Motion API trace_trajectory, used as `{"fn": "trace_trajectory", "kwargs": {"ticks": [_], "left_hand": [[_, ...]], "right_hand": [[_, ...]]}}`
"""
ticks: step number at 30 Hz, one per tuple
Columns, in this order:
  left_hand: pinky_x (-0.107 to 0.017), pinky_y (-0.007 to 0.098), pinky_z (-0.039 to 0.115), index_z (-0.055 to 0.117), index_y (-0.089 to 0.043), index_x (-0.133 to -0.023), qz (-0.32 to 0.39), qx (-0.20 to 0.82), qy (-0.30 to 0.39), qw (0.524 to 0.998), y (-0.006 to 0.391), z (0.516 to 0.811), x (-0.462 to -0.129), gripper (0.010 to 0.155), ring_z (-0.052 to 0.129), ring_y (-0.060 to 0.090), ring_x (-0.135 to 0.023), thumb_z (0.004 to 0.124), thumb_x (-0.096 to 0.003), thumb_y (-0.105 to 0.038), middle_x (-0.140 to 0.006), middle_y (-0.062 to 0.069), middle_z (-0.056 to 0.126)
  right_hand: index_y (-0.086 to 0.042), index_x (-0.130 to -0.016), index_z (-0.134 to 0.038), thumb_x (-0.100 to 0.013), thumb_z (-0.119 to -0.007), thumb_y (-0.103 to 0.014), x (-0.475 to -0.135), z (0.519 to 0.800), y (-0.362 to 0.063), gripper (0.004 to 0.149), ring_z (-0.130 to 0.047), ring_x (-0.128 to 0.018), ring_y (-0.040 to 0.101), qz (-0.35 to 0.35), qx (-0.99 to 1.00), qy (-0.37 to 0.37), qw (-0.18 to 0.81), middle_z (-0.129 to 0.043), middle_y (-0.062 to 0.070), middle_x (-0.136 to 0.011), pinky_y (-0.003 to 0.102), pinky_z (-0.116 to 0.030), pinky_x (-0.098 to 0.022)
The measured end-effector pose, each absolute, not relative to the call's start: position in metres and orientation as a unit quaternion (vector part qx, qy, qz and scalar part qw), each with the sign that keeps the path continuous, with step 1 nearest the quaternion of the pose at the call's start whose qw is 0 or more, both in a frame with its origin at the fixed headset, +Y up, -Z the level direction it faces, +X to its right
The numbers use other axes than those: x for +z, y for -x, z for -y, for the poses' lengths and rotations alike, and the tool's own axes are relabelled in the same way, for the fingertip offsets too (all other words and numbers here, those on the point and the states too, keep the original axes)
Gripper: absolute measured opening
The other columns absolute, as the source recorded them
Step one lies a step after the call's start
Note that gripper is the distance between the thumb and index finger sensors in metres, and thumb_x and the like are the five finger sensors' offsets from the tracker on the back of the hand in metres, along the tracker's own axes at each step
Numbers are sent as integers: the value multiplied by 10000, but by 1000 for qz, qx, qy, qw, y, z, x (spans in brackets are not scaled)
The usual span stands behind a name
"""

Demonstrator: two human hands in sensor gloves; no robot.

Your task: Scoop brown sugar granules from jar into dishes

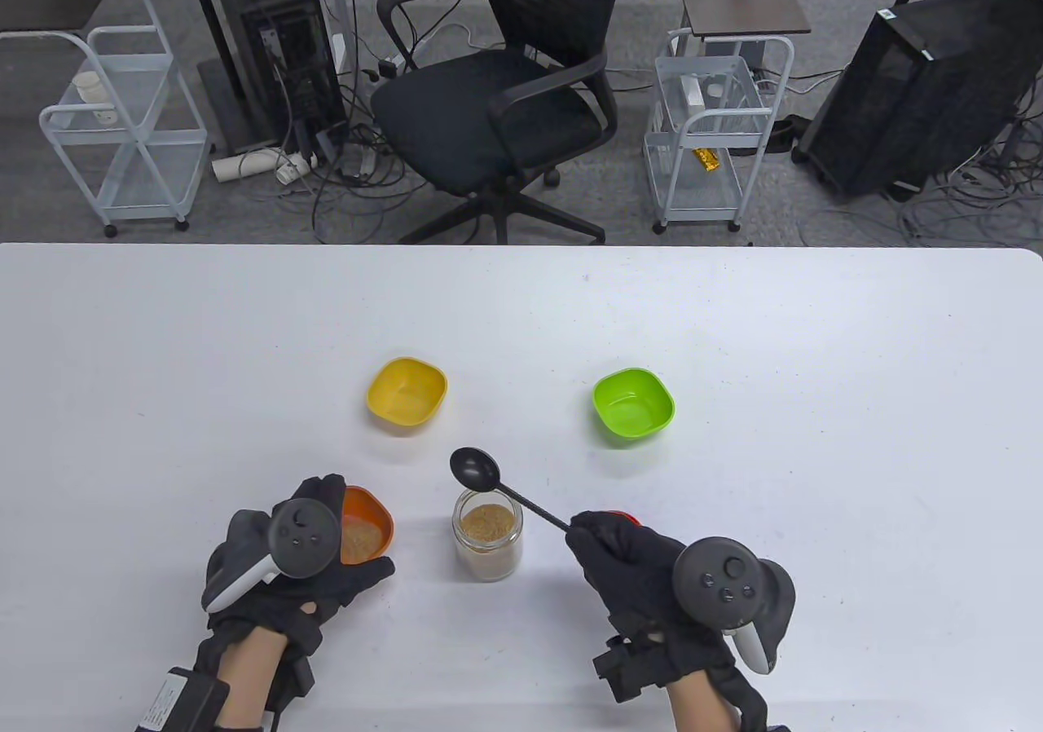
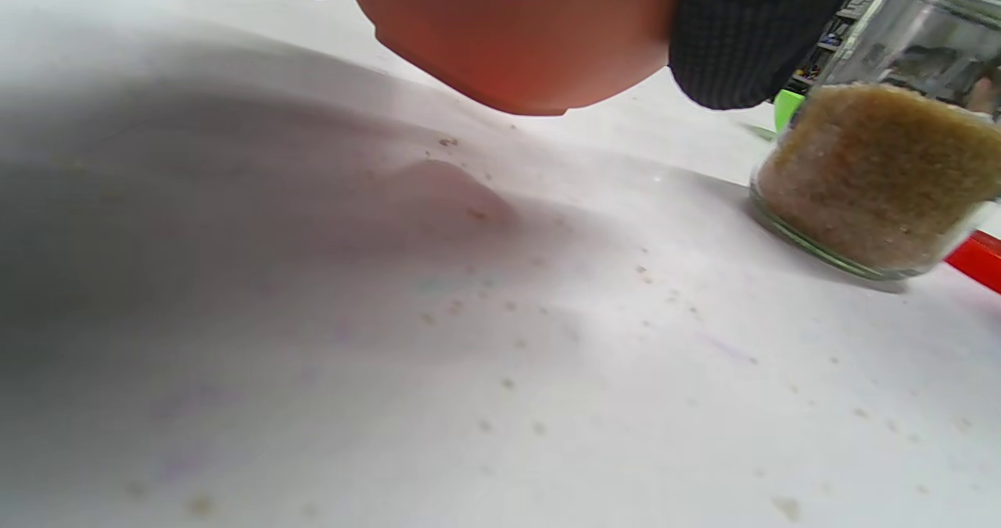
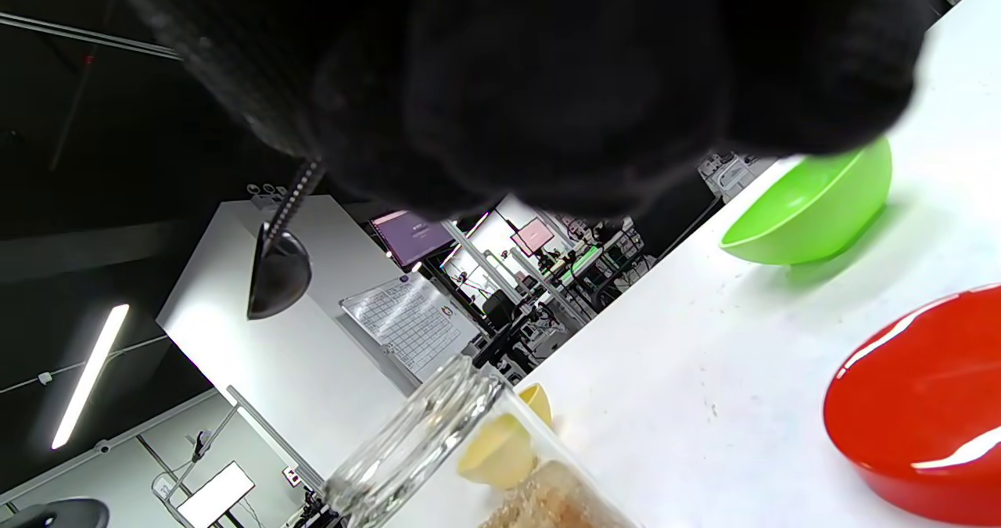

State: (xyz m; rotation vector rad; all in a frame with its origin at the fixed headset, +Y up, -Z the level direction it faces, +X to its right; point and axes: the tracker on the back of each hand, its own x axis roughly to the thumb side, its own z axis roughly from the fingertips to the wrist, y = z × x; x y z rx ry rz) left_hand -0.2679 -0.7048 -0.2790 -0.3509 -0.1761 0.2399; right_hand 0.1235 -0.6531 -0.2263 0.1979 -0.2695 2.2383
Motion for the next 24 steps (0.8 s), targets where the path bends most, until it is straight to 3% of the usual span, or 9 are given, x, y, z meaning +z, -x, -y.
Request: {"fn": "trace_trajectory", "kwargs": {"ticks": [14,24], "left_hand": [[-876,582,420,42,-22,-1173,-31,135,215,967,337,697,-336,1149,251,533,-1116,795,-568,-644,-1231,282,74],[-876,592,394,-1,-22,-1158,-45,175,234,955,349,713,-354,1151,208,540,-1121,780,-578,-637,-1222,281,30]], "right_hand": [[-252,-782,-926,-506,-813,-489,-226,652,-127,381,-1028,-158,122,114,896,-71,423,-1043,-112,-388,380,-944,-315],[-251,-784,-925,-506,-813,-488,-226,652,-129,382,-1030,-161,123,115,897,-63,422,-1044,-111,-392,381,-944,-319]]}}
